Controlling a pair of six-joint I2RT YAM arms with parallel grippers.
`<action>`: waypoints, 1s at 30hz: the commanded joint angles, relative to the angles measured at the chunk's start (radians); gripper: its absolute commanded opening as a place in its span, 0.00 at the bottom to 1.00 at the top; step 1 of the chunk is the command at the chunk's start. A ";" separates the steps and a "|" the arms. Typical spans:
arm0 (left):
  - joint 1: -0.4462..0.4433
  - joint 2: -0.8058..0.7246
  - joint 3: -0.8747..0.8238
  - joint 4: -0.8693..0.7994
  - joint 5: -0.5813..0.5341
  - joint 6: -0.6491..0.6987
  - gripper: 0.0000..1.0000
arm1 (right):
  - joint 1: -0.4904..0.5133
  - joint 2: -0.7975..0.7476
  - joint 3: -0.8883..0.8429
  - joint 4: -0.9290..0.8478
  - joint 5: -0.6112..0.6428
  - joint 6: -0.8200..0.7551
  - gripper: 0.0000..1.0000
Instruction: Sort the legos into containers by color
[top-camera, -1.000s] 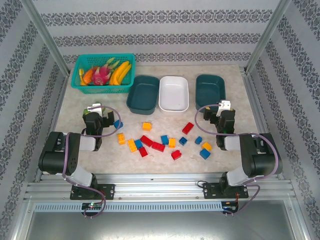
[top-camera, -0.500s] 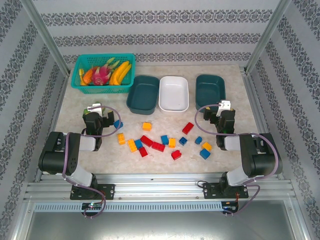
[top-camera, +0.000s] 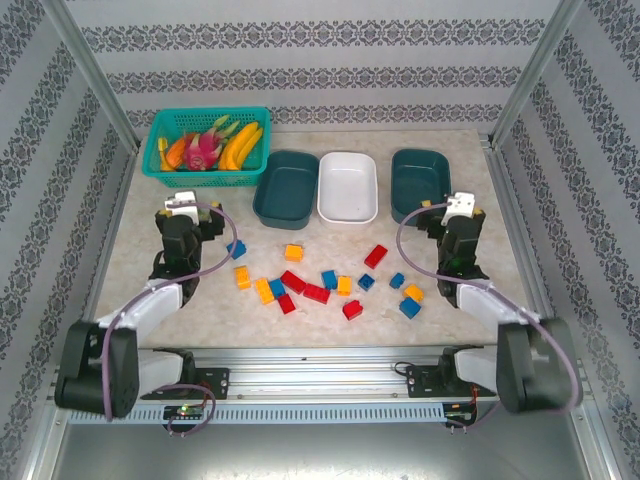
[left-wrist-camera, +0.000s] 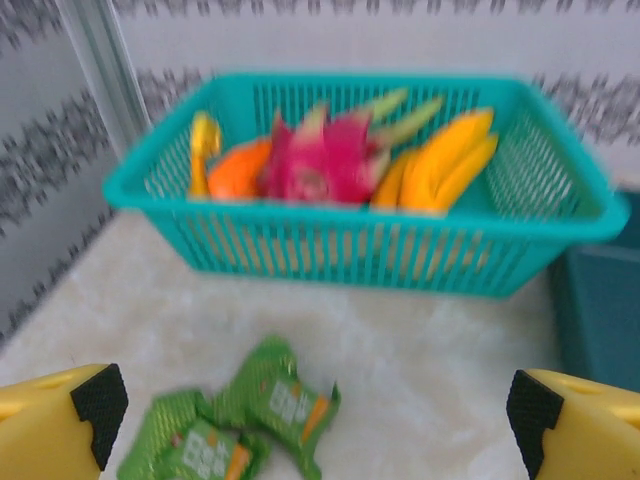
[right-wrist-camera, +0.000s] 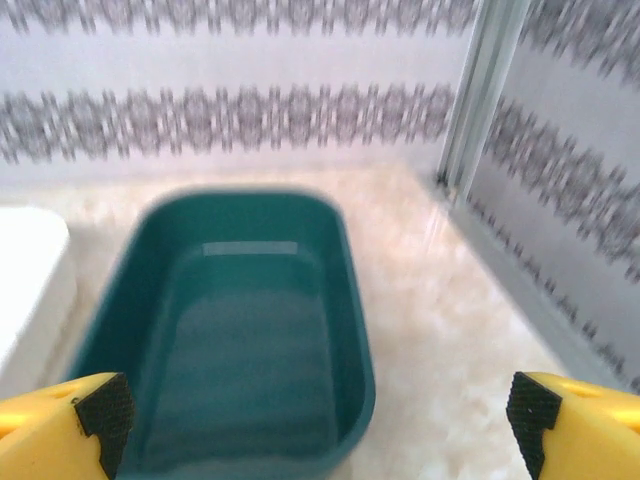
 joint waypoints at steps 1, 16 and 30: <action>-0.053 -0.098 0.082 -0.194 -0.089 -0.007 1.00 | 0.030 -0.112 0.146 -0.200 0.141 -0.032 0.98; -0.127 -0.011 0.768 -1.162 0.014 -0.518 1.00 | 0.019 -0.132 0.857 -1.416 -0.168 0.586 0.96; -0.162 0.008 0.764 -1.287 0.503 -0.472 1.00 | 0.079 -0.106 0.776 -1.770 -0.301 0.763 0.72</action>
